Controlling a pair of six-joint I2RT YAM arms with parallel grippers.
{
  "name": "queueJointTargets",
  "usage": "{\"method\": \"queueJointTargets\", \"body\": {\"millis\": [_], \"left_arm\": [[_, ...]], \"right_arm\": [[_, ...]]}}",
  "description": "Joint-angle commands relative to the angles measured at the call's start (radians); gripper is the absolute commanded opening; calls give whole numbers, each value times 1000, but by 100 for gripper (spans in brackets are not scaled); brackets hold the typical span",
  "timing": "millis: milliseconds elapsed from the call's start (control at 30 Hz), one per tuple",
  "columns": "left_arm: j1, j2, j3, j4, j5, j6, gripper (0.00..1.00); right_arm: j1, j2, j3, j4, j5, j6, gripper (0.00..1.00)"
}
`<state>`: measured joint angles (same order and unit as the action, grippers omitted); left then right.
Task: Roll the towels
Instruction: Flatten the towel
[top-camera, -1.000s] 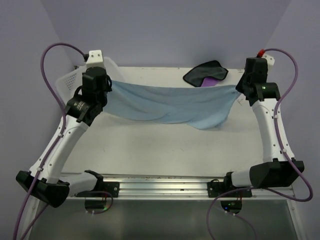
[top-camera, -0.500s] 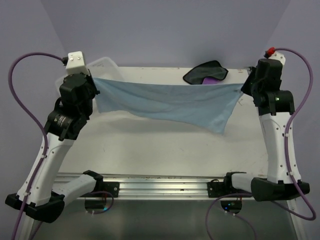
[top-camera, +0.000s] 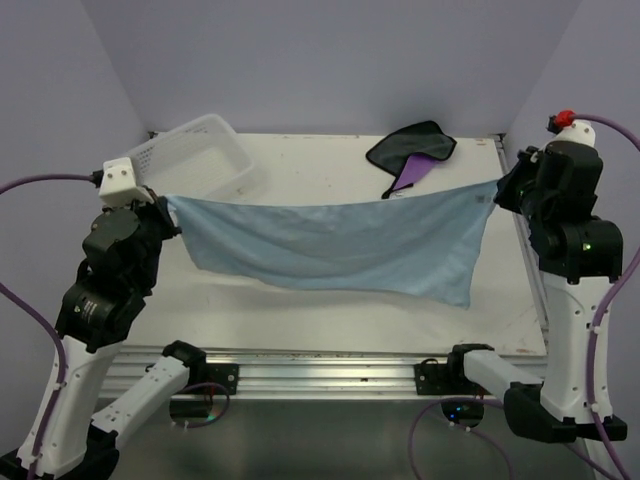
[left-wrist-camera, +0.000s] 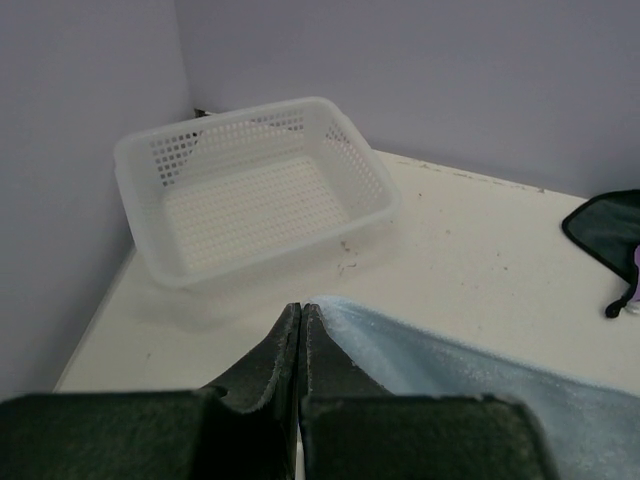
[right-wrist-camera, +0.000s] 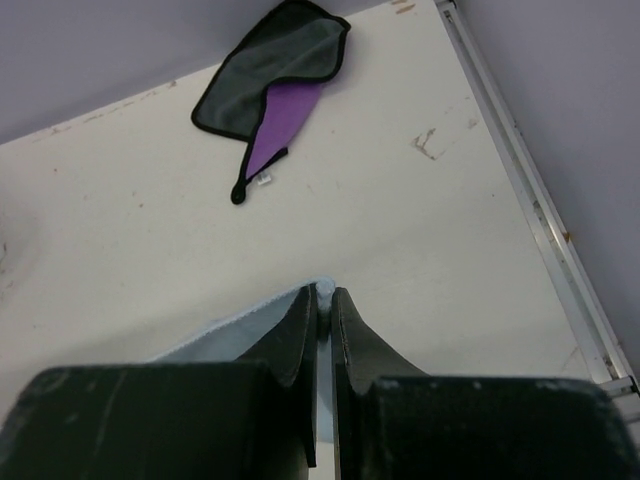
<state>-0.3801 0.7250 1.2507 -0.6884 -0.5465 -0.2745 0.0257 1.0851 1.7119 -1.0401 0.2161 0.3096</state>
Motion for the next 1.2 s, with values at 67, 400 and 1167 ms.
{"method": "queueJointTargets", "body": {"millis": [67, 400, 1167], "left_arm": [[7, 40, -72, 12, -4, -46, 0], [7, 269, -217, 246, -50, -91, 0], [90, 542, -238, 434, 31, -114, 0]], "right_arm": [[-6, 30, -121, 49, 44, -4, 0], [-6, 125, -331, 293, 115, 23, 0], [-18, 320, -471, 595, 112, -6, 0]]}}
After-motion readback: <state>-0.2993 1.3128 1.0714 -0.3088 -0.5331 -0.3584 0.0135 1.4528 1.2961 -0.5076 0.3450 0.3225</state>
